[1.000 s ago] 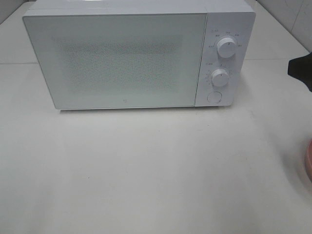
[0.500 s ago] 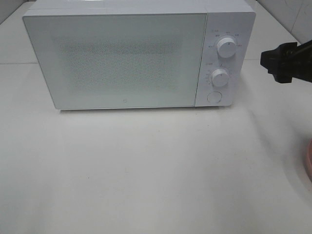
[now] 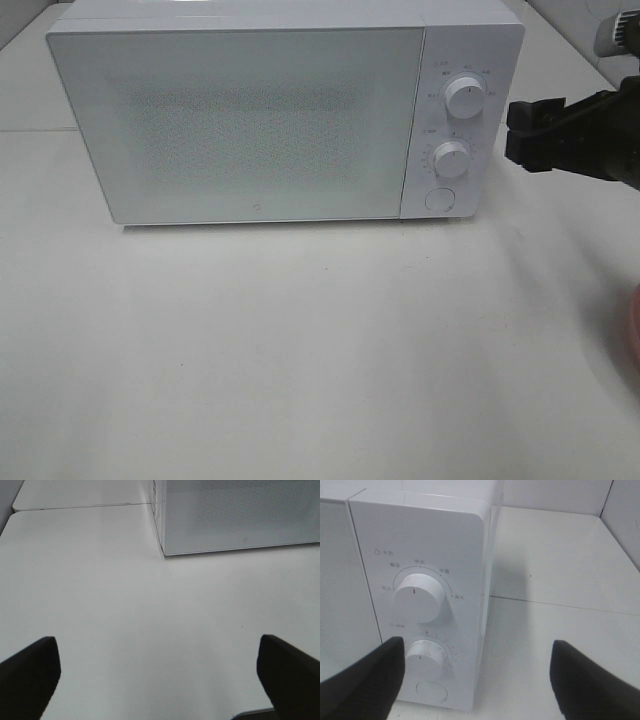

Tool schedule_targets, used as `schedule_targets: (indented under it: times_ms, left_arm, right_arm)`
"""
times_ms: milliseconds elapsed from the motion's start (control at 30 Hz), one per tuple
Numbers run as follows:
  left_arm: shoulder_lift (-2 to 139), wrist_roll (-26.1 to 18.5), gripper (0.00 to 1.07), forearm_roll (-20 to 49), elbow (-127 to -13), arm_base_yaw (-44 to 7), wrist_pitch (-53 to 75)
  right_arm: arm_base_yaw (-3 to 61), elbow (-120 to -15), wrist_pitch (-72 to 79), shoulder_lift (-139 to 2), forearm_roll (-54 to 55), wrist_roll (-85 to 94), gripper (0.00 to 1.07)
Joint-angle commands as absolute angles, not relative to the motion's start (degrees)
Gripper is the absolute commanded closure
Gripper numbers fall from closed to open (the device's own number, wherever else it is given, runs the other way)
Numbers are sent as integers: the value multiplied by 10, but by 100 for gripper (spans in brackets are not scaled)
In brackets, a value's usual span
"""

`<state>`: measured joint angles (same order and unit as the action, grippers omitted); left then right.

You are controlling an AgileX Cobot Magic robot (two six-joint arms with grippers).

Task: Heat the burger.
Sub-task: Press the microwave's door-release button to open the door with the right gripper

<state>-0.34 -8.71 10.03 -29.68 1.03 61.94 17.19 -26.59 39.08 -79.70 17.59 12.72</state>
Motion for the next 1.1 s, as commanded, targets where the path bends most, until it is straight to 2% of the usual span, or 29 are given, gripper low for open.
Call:
schedule_targets:
  times_ms: [33,100,233,600,767,1100]
  left_arm:
    - [-15,-85,6,102,-298,13,611]
    - [-15,-85,6,102,-298,13,611]
    - [-15,-85,6,102,-298,13,611]
    - [-15,-85,6,102,-298,13,611]
    - [-15,-85,6,102,-298,13,611]
    - [-15,-85,6,102,-298,13,611]
  right_arm:
    - [225,-265,469,-827,281,197,31]
    - [234,-265,485,-833,296,205,31]
    - [291,-265,548,-867,376,219,31]
    - [397,-265,629,-949,470,218,31]
    - [417,-265,645,-976,482,206,31]
    - [417,-265,640,-995,482,135,32]
